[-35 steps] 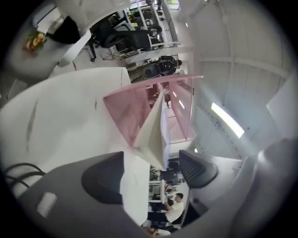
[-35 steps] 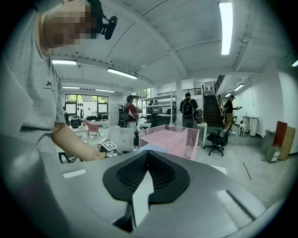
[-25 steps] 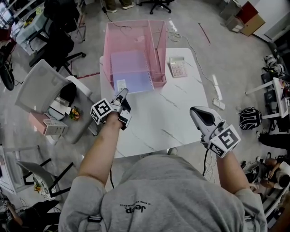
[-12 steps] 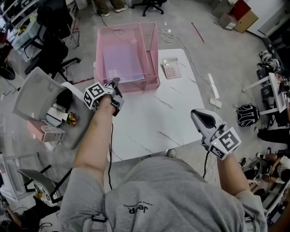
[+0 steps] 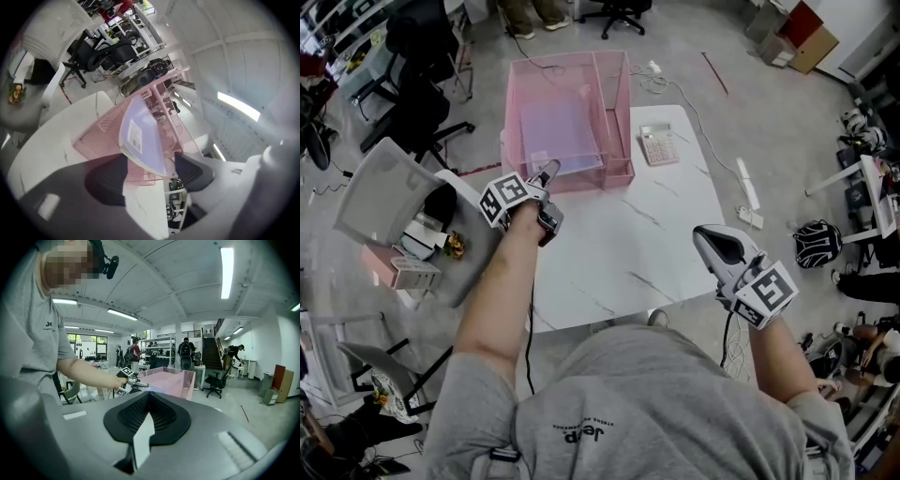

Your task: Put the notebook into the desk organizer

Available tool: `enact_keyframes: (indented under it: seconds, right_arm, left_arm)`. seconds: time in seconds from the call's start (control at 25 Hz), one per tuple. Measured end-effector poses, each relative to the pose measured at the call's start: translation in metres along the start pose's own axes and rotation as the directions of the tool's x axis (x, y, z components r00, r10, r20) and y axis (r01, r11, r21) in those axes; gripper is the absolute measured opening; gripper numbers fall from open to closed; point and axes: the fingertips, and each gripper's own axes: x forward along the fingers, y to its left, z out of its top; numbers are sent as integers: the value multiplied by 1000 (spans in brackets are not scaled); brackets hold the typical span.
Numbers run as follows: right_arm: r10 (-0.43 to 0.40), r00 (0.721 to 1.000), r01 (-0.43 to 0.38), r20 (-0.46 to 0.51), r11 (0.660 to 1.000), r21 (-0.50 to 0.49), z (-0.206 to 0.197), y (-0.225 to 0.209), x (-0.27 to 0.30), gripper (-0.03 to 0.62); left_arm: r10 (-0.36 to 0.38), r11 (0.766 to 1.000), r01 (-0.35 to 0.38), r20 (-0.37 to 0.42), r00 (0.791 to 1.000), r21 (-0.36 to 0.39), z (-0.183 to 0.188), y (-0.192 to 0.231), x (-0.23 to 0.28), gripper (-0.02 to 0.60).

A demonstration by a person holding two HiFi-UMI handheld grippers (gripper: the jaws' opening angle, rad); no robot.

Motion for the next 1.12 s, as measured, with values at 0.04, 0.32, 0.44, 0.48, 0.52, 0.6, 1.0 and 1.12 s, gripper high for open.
enact_keyframes:
  seconds: [0.04, 0.32, 0.44, 0.48, 0.52, 0.6, 1.0, 1.12]
  right_arm:
    - [5, 1000, -5, 2, 1000, -1, 0, 1, 0, 2]
    - [33, 999, -33, 22, 999, -10, 5, 4, 3, 2]
    - [33, 998, -32, 45, 999, -9, 7, -4, -2, 2]
    - [33, 998, -32, 55, 999, -7, 8, -9, -5, 2]
    - [34, 997, -34, 65, 999, -5, 8, -14, -8, 2]
    - [42, 995, -42, 86, 999, 1, 9, -24, -16, 2]
    - [172, 975, -172, 143, 985, -10, -5, -71, -50, 2]
    - [210, 967, -212, 146, 977, -3, -19, -75, -59, 2]
  left_arm:
    - [18, 999, -18, -7, 1000, 26, -2, 0, -2, 388]
    - [59, 975, -59, 9, 998, 216, -19, -14, -36, 425]
    - [-1, 940, -6, 20, 1000, 341, -34, -36, -63, 423]
    - [-23, 918, 9, 29, 999, 395, -40, -45, -73, 414]
    - [-44, 891, 21, 41, 998, 454, -45, -57, -83, 398]
    - [-89, 826, 37, 65, 994, 563, -60, -82, -102, 341]
    - [-206, 569, -90, 248, 947, 818, -165, -184, -162, 106]
    - [-198, 573, -130, 290, 936, 810, -188, -194, -168, 58]
